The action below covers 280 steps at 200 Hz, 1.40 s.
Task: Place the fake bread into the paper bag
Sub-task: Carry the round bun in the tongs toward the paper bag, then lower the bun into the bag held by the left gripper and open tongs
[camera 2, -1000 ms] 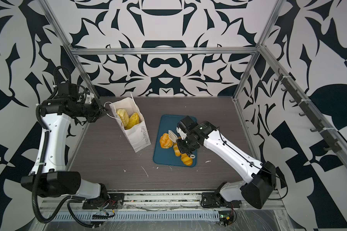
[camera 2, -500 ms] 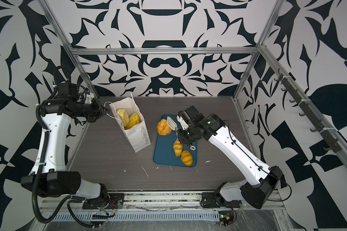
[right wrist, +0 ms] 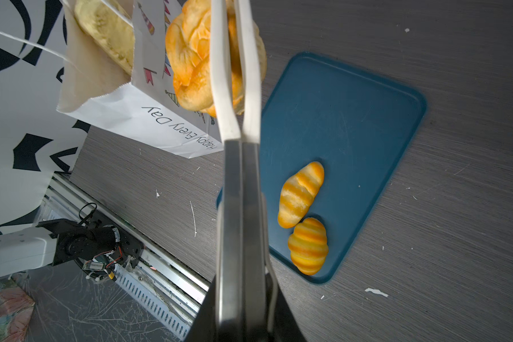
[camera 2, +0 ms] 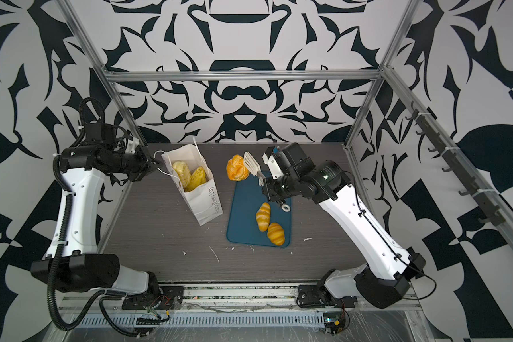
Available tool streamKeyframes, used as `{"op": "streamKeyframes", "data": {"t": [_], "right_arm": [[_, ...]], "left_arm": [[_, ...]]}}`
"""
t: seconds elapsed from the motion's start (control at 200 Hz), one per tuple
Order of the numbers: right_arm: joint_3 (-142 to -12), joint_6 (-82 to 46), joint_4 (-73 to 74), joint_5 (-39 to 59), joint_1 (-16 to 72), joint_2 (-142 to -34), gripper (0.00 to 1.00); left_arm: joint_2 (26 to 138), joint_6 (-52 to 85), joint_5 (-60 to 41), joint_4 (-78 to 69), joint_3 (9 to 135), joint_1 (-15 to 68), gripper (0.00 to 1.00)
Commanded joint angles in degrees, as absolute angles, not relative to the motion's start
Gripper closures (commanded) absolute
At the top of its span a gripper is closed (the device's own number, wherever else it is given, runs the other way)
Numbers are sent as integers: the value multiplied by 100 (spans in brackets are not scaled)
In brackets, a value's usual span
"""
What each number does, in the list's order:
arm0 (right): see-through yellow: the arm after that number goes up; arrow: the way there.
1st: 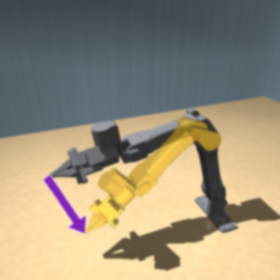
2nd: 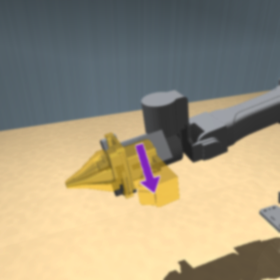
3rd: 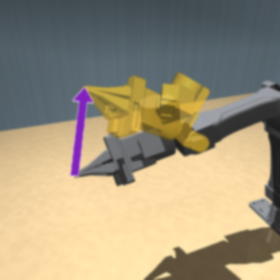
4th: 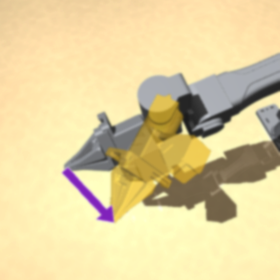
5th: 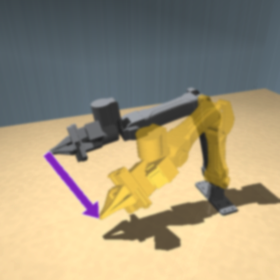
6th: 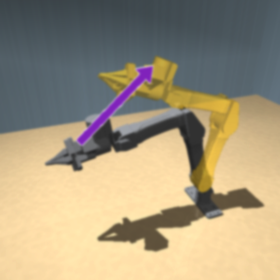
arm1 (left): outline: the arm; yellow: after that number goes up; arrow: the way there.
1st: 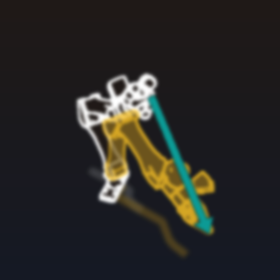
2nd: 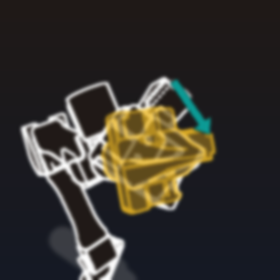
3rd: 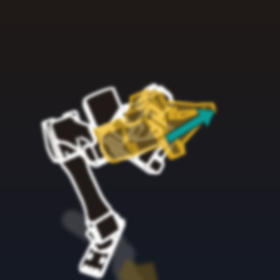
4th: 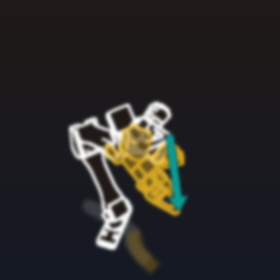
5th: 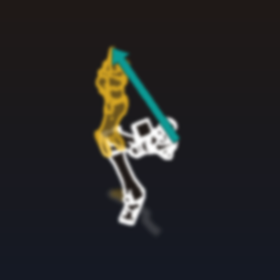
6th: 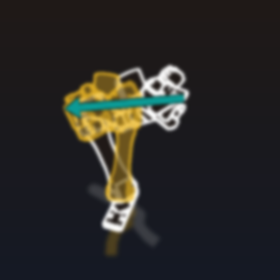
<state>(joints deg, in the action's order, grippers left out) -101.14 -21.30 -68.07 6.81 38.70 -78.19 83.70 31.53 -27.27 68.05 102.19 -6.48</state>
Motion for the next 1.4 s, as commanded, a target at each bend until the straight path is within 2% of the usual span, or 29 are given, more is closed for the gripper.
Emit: {"op": "streamKeyframes", "data": {"t": [0.0,0.755,1.395], "right_arm": [[-10485,-2186,-6597,698,3850,-7834,86],[-12038,-2417,-6538,1281,3953,-8353,85],[-13120,-2356,-6583,1362,4571,-8961,84]], "left_arm": [[8220,3175,-2785,6891,10173,-668,100],[7937,3151,-2650,6944,9900,-668,100],[7893,3121,-2575,6996,9895,-668,100]]}}
